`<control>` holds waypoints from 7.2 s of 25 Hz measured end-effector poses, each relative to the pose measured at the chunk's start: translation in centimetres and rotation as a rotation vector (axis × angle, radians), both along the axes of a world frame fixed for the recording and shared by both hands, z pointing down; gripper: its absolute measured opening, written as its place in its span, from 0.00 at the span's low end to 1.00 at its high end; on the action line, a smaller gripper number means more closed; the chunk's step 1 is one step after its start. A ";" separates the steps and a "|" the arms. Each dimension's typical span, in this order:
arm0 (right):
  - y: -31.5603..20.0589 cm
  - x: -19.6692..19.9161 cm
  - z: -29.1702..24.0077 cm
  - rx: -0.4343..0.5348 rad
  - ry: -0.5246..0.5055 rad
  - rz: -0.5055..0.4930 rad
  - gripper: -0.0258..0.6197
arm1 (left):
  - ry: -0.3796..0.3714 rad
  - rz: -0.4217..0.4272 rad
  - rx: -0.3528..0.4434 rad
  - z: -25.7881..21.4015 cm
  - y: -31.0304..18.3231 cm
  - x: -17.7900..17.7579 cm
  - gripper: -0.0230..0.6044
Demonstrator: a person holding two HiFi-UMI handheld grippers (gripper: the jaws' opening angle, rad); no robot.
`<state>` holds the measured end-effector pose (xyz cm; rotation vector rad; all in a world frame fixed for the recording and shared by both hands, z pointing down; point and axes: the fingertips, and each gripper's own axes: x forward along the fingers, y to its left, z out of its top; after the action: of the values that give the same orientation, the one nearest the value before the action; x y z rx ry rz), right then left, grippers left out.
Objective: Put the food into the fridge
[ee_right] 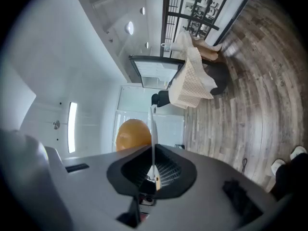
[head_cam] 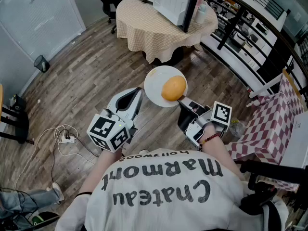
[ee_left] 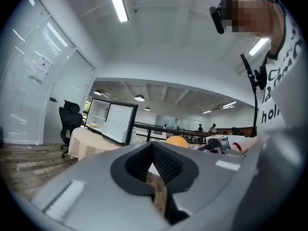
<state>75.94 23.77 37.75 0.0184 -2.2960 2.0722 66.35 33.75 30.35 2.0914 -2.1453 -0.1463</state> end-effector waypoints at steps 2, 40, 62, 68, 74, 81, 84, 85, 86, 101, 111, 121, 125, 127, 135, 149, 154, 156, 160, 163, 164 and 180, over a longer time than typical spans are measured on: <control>0.0 0.0 0.0 -0.001 0.003 0.000 0.08 | 0.002 0.002 0.000 -0.1 0.0 0.0 0.04; -0.4 -17.3 2.7 -0.018 0.009 -0.053 0.08 | 0.110 0.024 -0.006 3.3 0.7 -15.4 0.04; -20.1 -40.2 0.6 0.001 -0.062 -0.058 0.08 | 0.107 0.011 0.028 2.8 -18.8 -38.3 0.04; -22.8 -42.0 2.7 -0.048 -0.049 -0.033 0.08 | 0.102 0.008 0.007 3.7 -21.7 -40.2 0.04; -23.8 -42.6 3.9 -0.047 -0.039 -0.005 0.08 | 0.115 0.037 0.010 4.2 -22.6 -41.1 0.04; -25.2 -44.7 5.3 -0.051 -0.004 0.035 0.08 | 0.157 0.068 -0.019 6.0 -24.4 -43.8 0.04; -26.0 -45.8 5.8 -0.056 0.009 0.064 0.08 | 0.175 0.097 -0.032 6.7 -25.3 -45.0 0.04; -26.3 -46.3 5.9 -0.058 0.015 0.073 0.08 | 0.176 0.105 -0.035 6.8 -25.6 -45.6 0.04; -26.6 -47.0 6.0 -0.059 0.019 0.079 0.08 | 0.177 0.109 -0.036 6.9 -25.9 -46.4 0.04; -30.5 -61.8 2.6 -0.063 -0.010 0.293 0.08 | 0.181 0.282 -0.049 3.9 -30.9 -63.7 0.04; -34.1 -71.6 1.7 -0.052 -0.050 0.456 0.08 | 0.183 0.385 -0.046 2.8 -32.5 -75.2 0.04; -38.0 -74.7 2.5 -0.040 0.029 0.592 0.08 | 0.214 0.434 -0.065 4.3 -33.4 -83.2 0.04; -40.5 -74.2 3.6 -0.074 0.045 0.683 0.08 | 0.186 0.441 -0.050 3.5 -34.5 -85.6 0.04; -41.8 -74.0 4.2 -0.068 0.055 0.728 0.08 | 0.171 0.439 -0.033 3.2 -34.7 -86.5 0.04; -49.3 -76.1 7.1 -0.092 0.066 0.841 0.08 | 0.212 0.501 -0.086 5.4 -40.7 -89.7 0.04; -59.9 -75.7 11.0 -0.100 0.052 1.131 0.08 | 0.194 0.637 -0.129 6.8 -52.9 -96.6 0.04; -62.9 -74.5 11.3 -0.097 0.077 1.233 0.08 | 0.202 0.681 -0.164 7.5 -56.3 -97.7 0.04; -63.4 -74.0 11.8 -0.106 0.113 1.261 0.08 | 0.211 0.694 -0.178 7.9 -57.2 -97.9 0.04; -64.7 -73.8 12.0 -0.104 0.123 1.280 0.08 | 0.208 0.715 -0.183 8.1 -58.9 -98.3 0.04; -65.8 -74.3 12.2 -0.110 0.142 1.279 0.08 | 0.193 0.728 -0.173 8.2 -60.3 -98.6 0.04; -66.0 -74.4 12.2 -0.115 0.144 1.282 0.08 | 0.197 0.729 -0.171 8.3 -60.7 -98.6 0.04; -67.4 -73.3 12.4 -0.100 0.350 1.325 0.08 | 0.245 0.751 -0.134 8.8 -61.4 -98.0 0.04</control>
<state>2.59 -43.61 50.19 2.1675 -2.0512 2.1694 -31.64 -27.65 39.11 2.4721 -1.1023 -0.1541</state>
